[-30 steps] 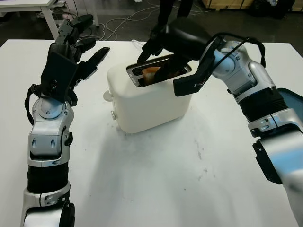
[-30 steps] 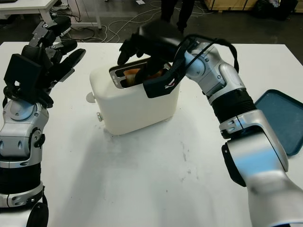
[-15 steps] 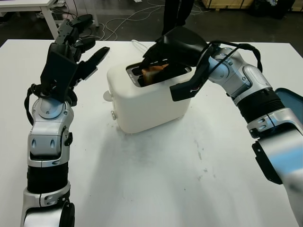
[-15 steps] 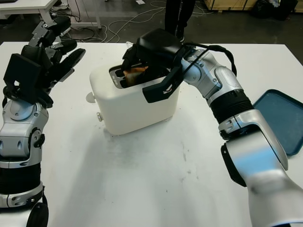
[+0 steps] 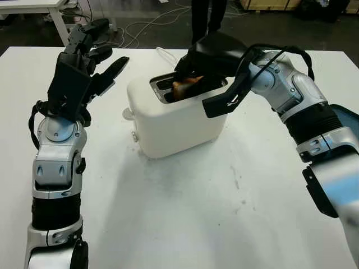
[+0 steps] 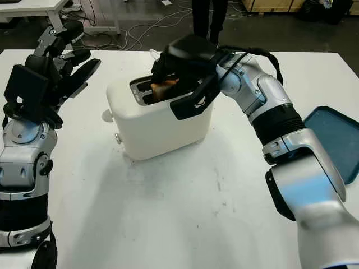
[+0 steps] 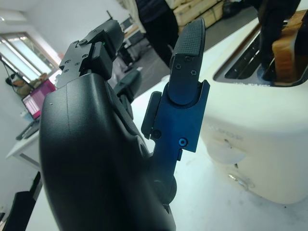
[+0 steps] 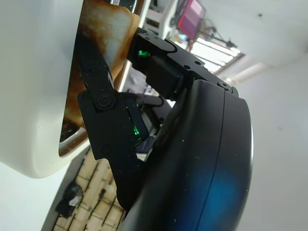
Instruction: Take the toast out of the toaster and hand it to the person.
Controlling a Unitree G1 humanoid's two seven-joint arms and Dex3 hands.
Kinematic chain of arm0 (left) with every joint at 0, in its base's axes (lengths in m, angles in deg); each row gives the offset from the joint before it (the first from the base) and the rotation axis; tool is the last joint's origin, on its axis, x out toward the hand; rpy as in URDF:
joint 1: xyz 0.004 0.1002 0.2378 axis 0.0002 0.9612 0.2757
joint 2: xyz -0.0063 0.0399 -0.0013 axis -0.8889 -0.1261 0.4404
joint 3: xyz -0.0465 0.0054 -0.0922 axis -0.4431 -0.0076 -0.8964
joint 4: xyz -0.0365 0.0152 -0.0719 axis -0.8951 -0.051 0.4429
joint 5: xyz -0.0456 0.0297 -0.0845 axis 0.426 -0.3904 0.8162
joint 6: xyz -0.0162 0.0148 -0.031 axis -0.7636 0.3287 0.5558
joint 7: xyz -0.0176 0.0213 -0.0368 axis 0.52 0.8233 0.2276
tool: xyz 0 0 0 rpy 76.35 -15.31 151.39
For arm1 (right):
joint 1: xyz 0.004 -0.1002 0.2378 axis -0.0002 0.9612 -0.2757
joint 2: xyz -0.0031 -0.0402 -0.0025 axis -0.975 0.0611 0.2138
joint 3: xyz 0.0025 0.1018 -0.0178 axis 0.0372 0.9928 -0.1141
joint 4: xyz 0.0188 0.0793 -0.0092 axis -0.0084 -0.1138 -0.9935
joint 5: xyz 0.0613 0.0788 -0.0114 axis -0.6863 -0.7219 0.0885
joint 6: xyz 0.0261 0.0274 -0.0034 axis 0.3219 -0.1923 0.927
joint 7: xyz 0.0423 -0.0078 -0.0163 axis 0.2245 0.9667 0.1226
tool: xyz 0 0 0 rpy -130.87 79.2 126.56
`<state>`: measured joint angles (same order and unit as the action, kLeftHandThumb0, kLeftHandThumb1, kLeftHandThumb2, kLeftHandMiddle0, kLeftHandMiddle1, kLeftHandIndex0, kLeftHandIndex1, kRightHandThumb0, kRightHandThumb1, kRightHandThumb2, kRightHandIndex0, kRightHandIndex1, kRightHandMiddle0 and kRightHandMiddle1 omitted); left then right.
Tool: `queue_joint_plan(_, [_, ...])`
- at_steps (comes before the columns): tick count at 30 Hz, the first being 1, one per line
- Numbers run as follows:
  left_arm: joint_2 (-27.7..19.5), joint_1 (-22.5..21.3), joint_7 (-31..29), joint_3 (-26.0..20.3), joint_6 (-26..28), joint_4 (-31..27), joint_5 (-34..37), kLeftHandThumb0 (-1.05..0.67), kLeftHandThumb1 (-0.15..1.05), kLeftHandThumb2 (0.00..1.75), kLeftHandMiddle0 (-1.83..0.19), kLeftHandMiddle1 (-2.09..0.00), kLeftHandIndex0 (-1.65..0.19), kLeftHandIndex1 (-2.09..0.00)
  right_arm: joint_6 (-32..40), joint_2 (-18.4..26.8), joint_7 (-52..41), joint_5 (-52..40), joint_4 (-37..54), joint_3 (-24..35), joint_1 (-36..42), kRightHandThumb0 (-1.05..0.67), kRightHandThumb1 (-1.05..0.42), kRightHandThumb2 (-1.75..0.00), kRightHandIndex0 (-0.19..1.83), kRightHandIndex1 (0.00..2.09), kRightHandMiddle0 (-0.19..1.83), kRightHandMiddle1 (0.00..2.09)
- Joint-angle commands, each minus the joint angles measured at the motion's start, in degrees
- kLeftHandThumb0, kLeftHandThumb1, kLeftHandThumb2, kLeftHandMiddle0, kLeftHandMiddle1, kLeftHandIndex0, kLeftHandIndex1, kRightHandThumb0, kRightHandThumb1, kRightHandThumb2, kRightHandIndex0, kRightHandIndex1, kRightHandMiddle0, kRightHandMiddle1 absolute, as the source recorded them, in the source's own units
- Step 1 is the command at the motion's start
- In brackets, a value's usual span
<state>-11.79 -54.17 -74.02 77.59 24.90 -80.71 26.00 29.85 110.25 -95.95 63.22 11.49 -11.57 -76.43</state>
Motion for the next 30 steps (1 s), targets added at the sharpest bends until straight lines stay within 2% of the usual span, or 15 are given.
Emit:
queue_joint_plan(1, [-0.2, 0.4, 0.2, -0.3, -0.9, -0.1, -0.1, -0.48, 0.92, 0.05, 0.0, -0.85, -0.09, -0.58, 1.0, 1.2, -2.4, 1.4, 0.5, -1.4, 0.6, -0.59, -0.74, 0.0, 0.88, 1.5, 0.85, 1.19])
queue_joint_plan(3, [-0.1, 0.4, 0.1, -0.4, -1.0, -0.1, 0.1, -0.48, 0.92, 0.05, 0.0, -0.85, -0.09, -0.58, 1.1, 1.5, -3.0, 1.7, 0.8, -1.8, 0.8, -0.59, -0.75, 0.0, 0.96, 1.45, 0.87, 1.18])
queue_joint_plan(5, [-0.2, 0.5, 0.1, -0.4, -1.3, 0.0, 0.0, -0.49, 0.92, 0.04, 0.0, -0.85, -0.08, -0.58, 0.9, 1.9, -2.9, 2.5, 1.1, -2.6, 0.9, -0.6, -0.77, 0.0, 1.04, 1.38, 0.97, 1.01])
queue_joint_plan(6, [-0.2, 0.6, 0.1, -0.3, -1.4, 0.0, -0.1, -0.49, 0.92, 0.04, 0.0, -0.85, -0.08, -0.58, 0.7, 2.2, -2.3, 3.4, 1.2, -3.1, 0.9, -0.61, -0.78, 0.0, 1.06, 1.37, 1.01, 0.92])
queue_joint_plan(7, [-0.3, 0.6, 0.1, -0.3, -1.4, 0.0, -0.2, -0.49, 0.92, 0.05, 0.0, -0.85, -0.08, -0.58, 0.6, 2.3, -1.9, 4.2, 1.3, -3.6, 1.0, -0.63, -0.79, 0.0, 1.05, 1.47, 1.04, 0.93])
queue_joint_plan(10, [-0.3, 0.7, 0.1, -0.3, -1.4, -0.1, -0.2, -0.49, 0.92, 0.05, 0.0, -0.85, -0.08, -0.59, -0.6, 2.9, 1.0, 6.9, 1.1, -5.1, 1.1, -0.62, -0.84, -0.01, 1.05, 1.58, 1.02, 1.07])
queue_joint_plan(13, [-0.4, 0.8, 0.3, -0.2, -1.4, -0.2, -0.5, -0.5, 0.92, 0.05, 0.0, -0.85, -0.08, -0.59, -1.8, 3.4, 5.0, 9.8, 0.5, -6.9, 1.1, -0.56, -0.9, -0.06, 1.08, 1.55, 1.01, 1.18])
queue_joint_plan(14, [-0.3, 0.8, 0.3, -0.2, -1.4, -0.2, -0.5, -0.49, 0.92, 0.05, 0.0, -0.85, -0.08, -0.59, -2.3, 3.5, 6.0, 10.1, 0.1, -7.1, 1.1, -0.52, -0.91, -0.13, 1.06, 1.62, 0.94, 1.37])
queue_joint_plan(16, [-0.3, 0.8, 0.3, -0.2, -1.4, -0.2, -0.4, -0.49, 0.92, 0.05, 0.0, -0.85, -0.08, -0.59, -3.5, 3.6, 8.3, 10.5, -1.3, -7.5, 0.7, -0.48, -0.92, -0.24, 1.03, 1.71, 0.87, 1.58])
queue_joint_plan(18, [-0.2, 0.8, 0.2, -0.3, -1.5, -0.1, -0.3, -0.49, 0.92, 0.05, 0.0, -0.84, -0.08, -0.59, -4.0, 3.3, 10.0, 10.0, -2.8, -7.3, 0.1, -0.47, -0.92, -0.31, 1.04, 1.74, 0.84, 1.69])
queue_joint_plan(25, [-0.2, 0.8, 0.4, 0.0, -1.4, -0.1, -0.6, -0.48, 0.92, 0.04, 0.0, -0.85, -0.08, -0.6, -3.7, 1.3, 14.7, 4.2, -7.5, -2.3, -2.6, -0.44, -0.92, -0.33, 1.06, 1.75, 0.8, 1.74])
queue_joint_plan(30, [-0.2, 0.7, 0.5, -0.1, -1.2, -0.2, -0.6, -0.48, 0.92, 0.04, 0.0, -0.86, -0.08, -0.6, -2.6, 0.8, 15.7, 1.5, -8.6, 1.6, -5.0, -0.46, -0.92, -0.43, 1.09, 1.75, 0.81, 1.75])
